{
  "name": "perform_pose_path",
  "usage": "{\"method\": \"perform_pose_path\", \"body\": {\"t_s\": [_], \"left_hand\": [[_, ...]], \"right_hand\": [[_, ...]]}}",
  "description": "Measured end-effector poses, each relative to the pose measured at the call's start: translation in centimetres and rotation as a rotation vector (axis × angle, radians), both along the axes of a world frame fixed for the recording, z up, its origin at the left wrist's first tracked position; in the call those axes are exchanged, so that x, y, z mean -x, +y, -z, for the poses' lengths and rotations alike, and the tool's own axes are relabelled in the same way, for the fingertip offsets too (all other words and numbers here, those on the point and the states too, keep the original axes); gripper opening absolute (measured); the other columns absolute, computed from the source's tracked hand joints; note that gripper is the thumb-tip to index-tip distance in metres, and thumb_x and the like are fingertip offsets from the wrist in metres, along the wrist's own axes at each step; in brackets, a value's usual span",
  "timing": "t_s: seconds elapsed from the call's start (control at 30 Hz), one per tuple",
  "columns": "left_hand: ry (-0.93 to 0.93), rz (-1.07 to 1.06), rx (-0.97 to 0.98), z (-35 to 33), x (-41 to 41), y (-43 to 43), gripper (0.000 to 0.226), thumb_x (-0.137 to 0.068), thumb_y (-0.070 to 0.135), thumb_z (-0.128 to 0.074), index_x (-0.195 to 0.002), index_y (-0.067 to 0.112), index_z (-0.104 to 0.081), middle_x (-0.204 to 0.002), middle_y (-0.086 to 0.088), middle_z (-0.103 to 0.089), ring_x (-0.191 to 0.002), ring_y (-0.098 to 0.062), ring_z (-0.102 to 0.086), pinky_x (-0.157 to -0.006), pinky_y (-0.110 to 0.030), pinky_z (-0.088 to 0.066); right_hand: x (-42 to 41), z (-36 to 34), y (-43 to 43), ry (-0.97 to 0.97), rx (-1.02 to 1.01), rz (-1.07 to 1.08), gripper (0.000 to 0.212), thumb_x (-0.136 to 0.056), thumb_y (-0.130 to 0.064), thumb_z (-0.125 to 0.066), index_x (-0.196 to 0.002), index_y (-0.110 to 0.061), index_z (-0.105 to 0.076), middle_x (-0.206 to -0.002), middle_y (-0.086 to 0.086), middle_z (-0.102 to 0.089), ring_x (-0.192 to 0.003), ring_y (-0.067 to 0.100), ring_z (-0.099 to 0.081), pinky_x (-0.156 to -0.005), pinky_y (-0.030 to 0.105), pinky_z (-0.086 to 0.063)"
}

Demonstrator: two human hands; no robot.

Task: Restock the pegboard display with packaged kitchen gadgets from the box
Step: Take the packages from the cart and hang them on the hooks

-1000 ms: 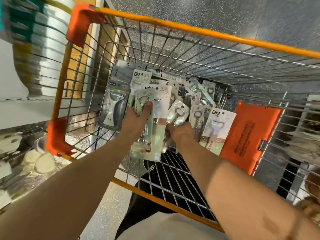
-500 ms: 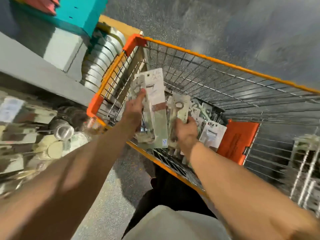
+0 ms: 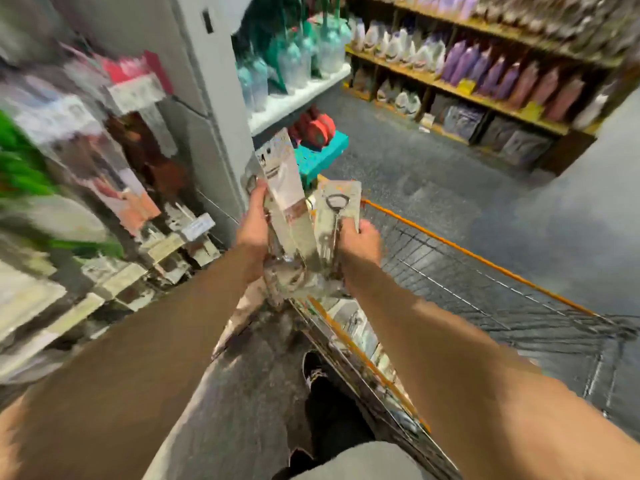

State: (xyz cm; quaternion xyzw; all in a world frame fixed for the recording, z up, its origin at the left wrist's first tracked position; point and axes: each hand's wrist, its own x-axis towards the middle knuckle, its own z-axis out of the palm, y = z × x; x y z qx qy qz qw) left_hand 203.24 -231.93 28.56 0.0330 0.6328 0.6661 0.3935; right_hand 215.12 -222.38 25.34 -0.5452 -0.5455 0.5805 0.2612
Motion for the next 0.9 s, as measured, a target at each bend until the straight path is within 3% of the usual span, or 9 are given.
{"method": "perform_pose_path", "body": {"t_s": [0.1, 0.17, 0.23, 0.27, 0.37, 0.47, 0.6, 0.77, 0.9], "left_hand": [[-0.014, -0.057, -0.057, -4.8, 1.8, -4.7, 0.08, -0.087, 0.087, -0.049, -0.126, 0.022, -0.076, -0.115, -0.014, -0.079, -0.106, -0.034, -0.076, -0.098, -0.052, -0.059], [0.035, -0.129, -0.07, -7.4, 2.8, -6.9, 0.076, -0.088, 0.086, -0.048, -0.124, 0.025, -0.077, -0.112, -0.011, -0.08, -0.106, -0.032, -0.076, -0.101, -0.052, -0.057], [0.084, -0.232, -0.101, -10.6, 3.6, -9.6, 0.072, -0.091, 0.083, -0.048, -0.123, 0.025, -0.076, -0.109, -0.008, -0.081, -0.106, -0.03, -0.075, -0.101, -0.049, -0.058], [0.08, -0.245, -0.123, -11.4, 4.0, -10.2, 0.075, -0.09, 0.083, -0.048, -0.125, 0.022, -0.076, -0.113, -0.01, -0.08, -0.108, -0.031, -0.075, -0.102, -0.049, -0.057], [0.13, -0.323, -0.196, -15.7, 5.7, -14.0, 0.084, -0.086, 0.088, -0.048, -0.129, 0.02, -0.075, -0.122, -0.014, -0.077, -0.11, -0.032, -0.075, -0.102, -0.049, -0.057], [0.161, -0.361, -0.268, -18.9, 6.7, -16.6, 0.087, -0.089, 0.087, -0.04, -0.131, 0.019, -0.073, -0.122, -0.014, -0.077, -0.112, -0.032, -0.074, -0.101, -0.047, -0.057], [0.219, -0.456, -0.36, -22.2, 8.4, -19.0, 0.082, -0.093, 0.083, -0.04, -0.131, 0.018, -0.073, -0.122, -0.013, -0.076, -0.112, -0.032, -0.074, -0.099, -0.044, -0.058], [0.265, -0.587, -0.405, -24.9, 11.6, -20.9, 0.087, -0.086, 0.086, -0.048, -0.132, 0.017, -0.073, -0.124, -0.015, -0.075, -0.116, -0.035, -0.072, -0.101, -0.048, -0.058], [0.256, -0.617, -0.473, -26.8, 12.9, -21.5, 0.084, -0.094, 0.081, -0.04, -0.129, 0.012, -0.073, -0.117, -0.016, -0.077, -0.1, -0.032, -0.076, -0.087, -0.04, -0.061]], "right_hand": [[3.6, -4.0, -2.7, 0.144, -0.151, -0.148, 0.042, -0.084, -0.053, -0.057, -0.102, -0.018, -0.072, -0.092, 0.0, -0.077, -0.091, 0.024, -0.073, -0.086, 0.05, -0.059], [5.2, -7.7, -4.7, 0.169, -0.235, -0.219, 0.035, -0.091, -0.043, -0.062, -0.105, -0.013, -0.074, -0.098, 0.002, -0.077, -0.096, 0.024, -0.071, -0.088, 0.034, -0.057], [6.8, -11.5, -6.9, 0.221, -0.285, -0.318, 0.024, -0.099, -0.027, -0.064, -0.108, -0.006, -0.072, -0.098, 0.005, -0.074, -0.094, 0.021, -0.066, -0.076, 0.013, -0.049], [7.6, -12.6, -7.4, 0.235, -0.312, -0.347, 0.022, -0.1, -0.024, -0.064, -0.109, -0.005, -0.071, -0.098, 0.005, -0.073, -0.094, 0.02, -0.066, -0.075, 0.013, -0.048], [10.7, -17.7, -10.8, 0.32, -0.354, -0.471, 0.032, -0.102, -0.03, -0.062, -0.123, -0.006, -0.066, -0.114, 0.001, -0.07, -0.11, 0.02, -0.065, -0.096, 0.026, -0.049], [12.9, -21.7, -13.5, 0.385, -0.345, -0.571, 0.037, -0.105, -0.031, -0.058, -0.135, -0.009, -0.058, -0.119, -0.008, -0.059, -0.114, 0.012, -0.058, -0.096, 0.02, -0.04], [16.4, -25.1, -16.1, 0.475, -0.364, -0.592, 0.025, -0.102, -0.028, -0.061, -0.119, -0.01, -0.063, -0.111, 0.003, -0.072, -0.102, 0.02, -0.068, -0.09, 0.03, -0.05], [20.5, -28.6, -17.6, 0.527, -0.377, -0.679, 0.019, -0.102, -0.026, -0.061, -0.115, -0.012, -0.064, -0.104, -0.003, -0.069, -0.092, 0.014, -0.064, -0.075, 0.021, -0.043], [23.4, -30.3, -18.6, 0.556, -0.339, -0.744, 0.009, -0.1, -0.024, -0.062, -0.104, -0.016, -0.063, -0.103, 0.003, -0.073, -0.097, 0.022, -0.07, -0.092, 0.039, -0.055]]}}
